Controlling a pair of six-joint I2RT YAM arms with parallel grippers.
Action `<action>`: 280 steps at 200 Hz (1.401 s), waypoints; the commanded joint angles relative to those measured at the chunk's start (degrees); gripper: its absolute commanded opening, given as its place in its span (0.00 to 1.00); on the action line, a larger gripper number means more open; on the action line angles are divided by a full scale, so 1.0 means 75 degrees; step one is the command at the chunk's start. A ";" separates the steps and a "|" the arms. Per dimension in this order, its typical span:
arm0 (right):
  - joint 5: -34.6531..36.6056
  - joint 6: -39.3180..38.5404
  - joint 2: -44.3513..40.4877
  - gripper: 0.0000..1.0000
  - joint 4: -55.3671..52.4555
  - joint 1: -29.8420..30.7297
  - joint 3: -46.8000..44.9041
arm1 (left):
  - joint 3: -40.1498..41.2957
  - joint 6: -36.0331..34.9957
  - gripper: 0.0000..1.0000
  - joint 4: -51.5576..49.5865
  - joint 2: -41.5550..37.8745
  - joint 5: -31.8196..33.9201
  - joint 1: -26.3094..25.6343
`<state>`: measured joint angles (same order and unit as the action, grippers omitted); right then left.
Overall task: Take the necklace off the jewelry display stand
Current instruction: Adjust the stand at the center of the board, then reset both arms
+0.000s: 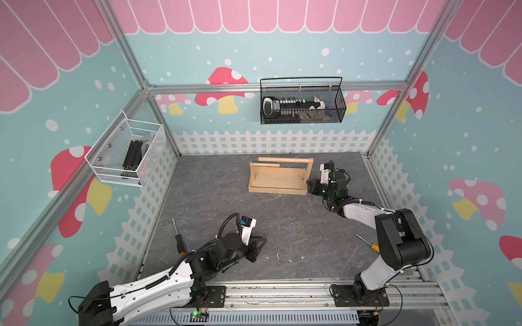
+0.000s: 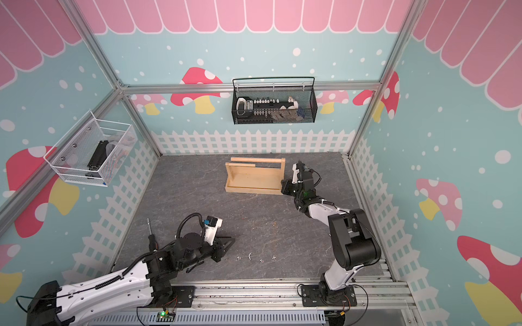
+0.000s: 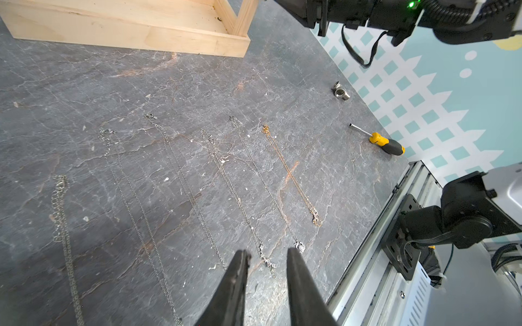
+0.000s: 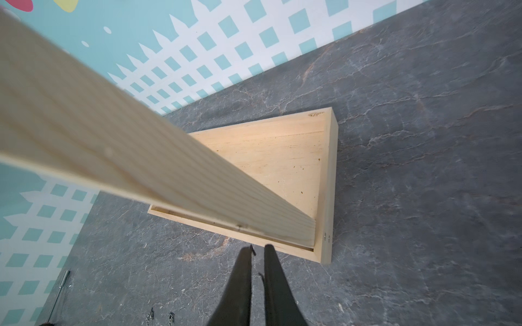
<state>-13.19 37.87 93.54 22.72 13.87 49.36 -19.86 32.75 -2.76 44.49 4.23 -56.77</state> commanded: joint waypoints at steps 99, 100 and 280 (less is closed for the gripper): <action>0.3187 -0.1387 -0.5267 0.32 -0.2106 -0.0068 -0.2851 | -0.0682 -0.0064 0.77 0.0404 0.1655 0.1009 0.0665; 0.3247 -0.1413 -0.5318 0.33 -0.2140 -0.0068 -0.2877 | -0.0681 -0.0059 0.82 0.0410 0.1652 0.1008 0.0707; 0.5503 -0.5204 -0.1090 0.99 0.7254 -0.0660 -0.5630 | 0.1195 -0.3042 0.99 0.4039 -0.0375 0.5344 0.4405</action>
<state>31.97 1.72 79.88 62.81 9.80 5.23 -13.91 18.92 17.69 43.92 39.66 -24.03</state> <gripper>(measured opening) 0.988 0.989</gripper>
